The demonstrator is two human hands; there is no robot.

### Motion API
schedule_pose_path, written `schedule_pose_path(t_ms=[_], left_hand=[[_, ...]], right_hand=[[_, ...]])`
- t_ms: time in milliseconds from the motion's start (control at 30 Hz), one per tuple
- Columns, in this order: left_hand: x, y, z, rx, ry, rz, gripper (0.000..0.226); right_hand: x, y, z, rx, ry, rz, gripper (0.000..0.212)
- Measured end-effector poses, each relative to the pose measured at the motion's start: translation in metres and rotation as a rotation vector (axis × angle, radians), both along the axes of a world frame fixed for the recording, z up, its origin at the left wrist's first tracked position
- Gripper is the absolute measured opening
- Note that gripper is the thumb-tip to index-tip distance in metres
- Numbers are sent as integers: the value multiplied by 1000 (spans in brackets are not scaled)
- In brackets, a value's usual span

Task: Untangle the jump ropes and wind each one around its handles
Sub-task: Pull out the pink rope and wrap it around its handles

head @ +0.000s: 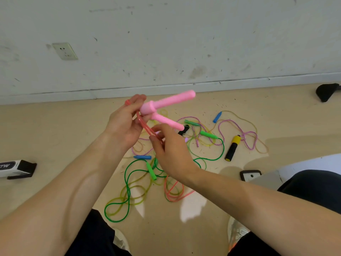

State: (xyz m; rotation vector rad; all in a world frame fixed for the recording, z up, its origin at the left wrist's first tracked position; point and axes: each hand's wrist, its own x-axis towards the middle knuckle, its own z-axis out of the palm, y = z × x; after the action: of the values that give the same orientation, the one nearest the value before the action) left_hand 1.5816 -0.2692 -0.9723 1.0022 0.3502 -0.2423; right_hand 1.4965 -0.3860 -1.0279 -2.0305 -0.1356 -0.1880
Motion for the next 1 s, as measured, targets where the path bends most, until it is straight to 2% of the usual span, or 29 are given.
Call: schedule_pose_path(t_ms=[33,133,233,300,400,500,667,733,800,867,933,1000], left_hand=[[2,4,1,-32,27,-20,15],[-1,8,5,-103,84,-101,11],[-3,14,9,-184,98,-151,19],[-4,19,12,-218,100,-203,21],[-6,27,18,-137,47,-346,18],[-1,32,17,57,-150,-450,20],[4,34,15,178,-284,-526,29],[3,35,12,219,-307,-574,35],[1,33,8,310,-322,-629,40],[-4,29,3,416,-325,-664,35],[-8,24,2,504,-317,-686,32],[-9,21,2,546,-324,-711,32]], right_hand=[[1,-4,-2,31,80,7,15],[10,-19,-7,33,297,105,36],[20,-34,-16,52,428,189,51],[26,-46,-23,166,489,220,42],[38,-65,-16,422,563,283,21],[50,-78,6,545,615,313,26],[50,-75,29,336,486,312,20],[50,-73,36,108,414,315,25],[49,-72,44,-209,354,399,27],[48,-71,47,-449,330,458,23],[48,-72,46,-564,304,450,20],[47,-74,46,-573,310,431,20]])
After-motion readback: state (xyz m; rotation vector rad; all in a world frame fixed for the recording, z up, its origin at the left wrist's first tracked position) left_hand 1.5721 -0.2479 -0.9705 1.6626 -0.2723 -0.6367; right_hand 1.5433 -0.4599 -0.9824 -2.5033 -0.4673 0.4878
